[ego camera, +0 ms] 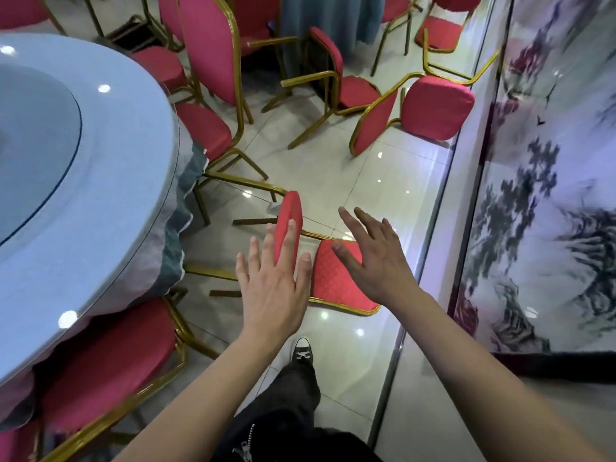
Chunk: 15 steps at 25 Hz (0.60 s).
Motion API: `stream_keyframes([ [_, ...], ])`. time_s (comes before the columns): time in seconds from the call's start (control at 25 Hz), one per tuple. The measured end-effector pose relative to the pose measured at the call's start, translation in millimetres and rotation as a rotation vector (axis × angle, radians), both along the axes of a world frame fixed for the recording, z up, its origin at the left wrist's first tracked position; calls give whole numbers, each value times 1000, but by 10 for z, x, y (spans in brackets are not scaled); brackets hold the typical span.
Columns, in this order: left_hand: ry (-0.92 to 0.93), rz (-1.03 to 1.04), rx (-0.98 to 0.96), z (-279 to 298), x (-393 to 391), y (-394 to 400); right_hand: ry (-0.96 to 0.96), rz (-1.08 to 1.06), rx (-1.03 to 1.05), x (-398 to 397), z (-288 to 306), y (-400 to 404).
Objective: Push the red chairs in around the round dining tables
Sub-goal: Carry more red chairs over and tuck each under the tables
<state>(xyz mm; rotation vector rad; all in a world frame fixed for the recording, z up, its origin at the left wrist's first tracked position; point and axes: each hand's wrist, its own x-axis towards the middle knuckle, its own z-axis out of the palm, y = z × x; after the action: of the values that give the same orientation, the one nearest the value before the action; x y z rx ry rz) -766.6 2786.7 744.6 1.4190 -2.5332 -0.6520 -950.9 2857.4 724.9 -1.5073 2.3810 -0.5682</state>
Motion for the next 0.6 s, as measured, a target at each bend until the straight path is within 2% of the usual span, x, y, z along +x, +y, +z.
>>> stream_keyframes([
  [0.32, -18, 58, -36, -15, -551, -348, 14, 53, -59, -617, 29, -505],
  [0.6, -14, 301, -38, 35, -980, -424, 29, 282, -43, -1196, 45, -970],
])
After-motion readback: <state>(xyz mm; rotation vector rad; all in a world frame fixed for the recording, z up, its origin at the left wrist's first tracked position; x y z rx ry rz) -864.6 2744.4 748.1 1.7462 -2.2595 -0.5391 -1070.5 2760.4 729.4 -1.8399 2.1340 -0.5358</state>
